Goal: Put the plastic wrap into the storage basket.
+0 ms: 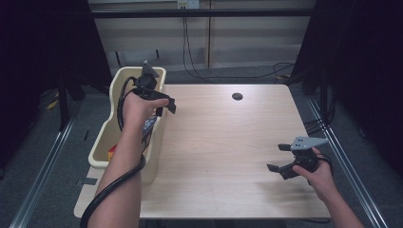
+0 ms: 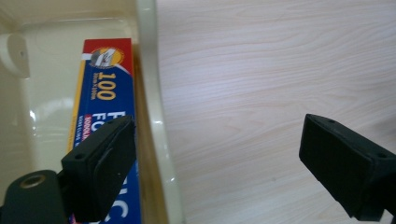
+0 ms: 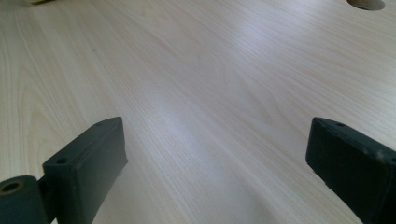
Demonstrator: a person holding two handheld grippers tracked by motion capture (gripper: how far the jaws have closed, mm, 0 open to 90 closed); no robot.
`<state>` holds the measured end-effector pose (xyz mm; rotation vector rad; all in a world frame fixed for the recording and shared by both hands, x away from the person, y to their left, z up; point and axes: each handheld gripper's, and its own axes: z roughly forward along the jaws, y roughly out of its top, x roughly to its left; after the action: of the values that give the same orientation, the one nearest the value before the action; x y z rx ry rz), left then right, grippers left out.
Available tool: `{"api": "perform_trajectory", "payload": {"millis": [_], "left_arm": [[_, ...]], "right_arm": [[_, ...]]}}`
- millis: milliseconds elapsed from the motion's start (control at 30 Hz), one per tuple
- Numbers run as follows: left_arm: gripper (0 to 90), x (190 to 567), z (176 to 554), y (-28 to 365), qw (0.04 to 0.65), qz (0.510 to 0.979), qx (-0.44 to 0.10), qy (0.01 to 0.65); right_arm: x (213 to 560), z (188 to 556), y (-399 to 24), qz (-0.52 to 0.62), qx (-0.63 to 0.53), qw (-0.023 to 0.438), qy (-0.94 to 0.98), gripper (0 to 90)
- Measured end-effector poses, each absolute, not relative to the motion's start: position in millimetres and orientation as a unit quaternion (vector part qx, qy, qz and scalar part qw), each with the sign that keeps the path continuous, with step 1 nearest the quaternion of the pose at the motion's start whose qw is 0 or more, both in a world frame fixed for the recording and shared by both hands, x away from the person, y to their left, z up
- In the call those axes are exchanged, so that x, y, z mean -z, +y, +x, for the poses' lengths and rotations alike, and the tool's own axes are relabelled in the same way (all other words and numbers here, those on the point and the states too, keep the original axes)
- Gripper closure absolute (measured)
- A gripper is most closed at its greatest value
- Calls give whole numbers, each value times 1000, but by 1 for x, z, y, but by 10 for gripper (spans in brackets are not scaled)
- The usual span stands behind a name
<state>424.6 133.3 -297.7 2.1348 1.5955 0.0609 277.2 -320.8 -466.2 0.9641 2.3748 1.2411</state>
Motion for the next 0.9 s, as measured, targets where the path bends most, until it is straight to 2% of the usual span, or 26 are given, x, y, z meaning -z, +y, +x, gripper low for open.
{"api": "perform_trajectory", "payload": {"millis": [900], "left_arm": [[35, 311, 419, 93, 273, 805, 0, 527]], "right_arm": [[467, 278, -320, 334, -430, 145, 826, 48]]}}
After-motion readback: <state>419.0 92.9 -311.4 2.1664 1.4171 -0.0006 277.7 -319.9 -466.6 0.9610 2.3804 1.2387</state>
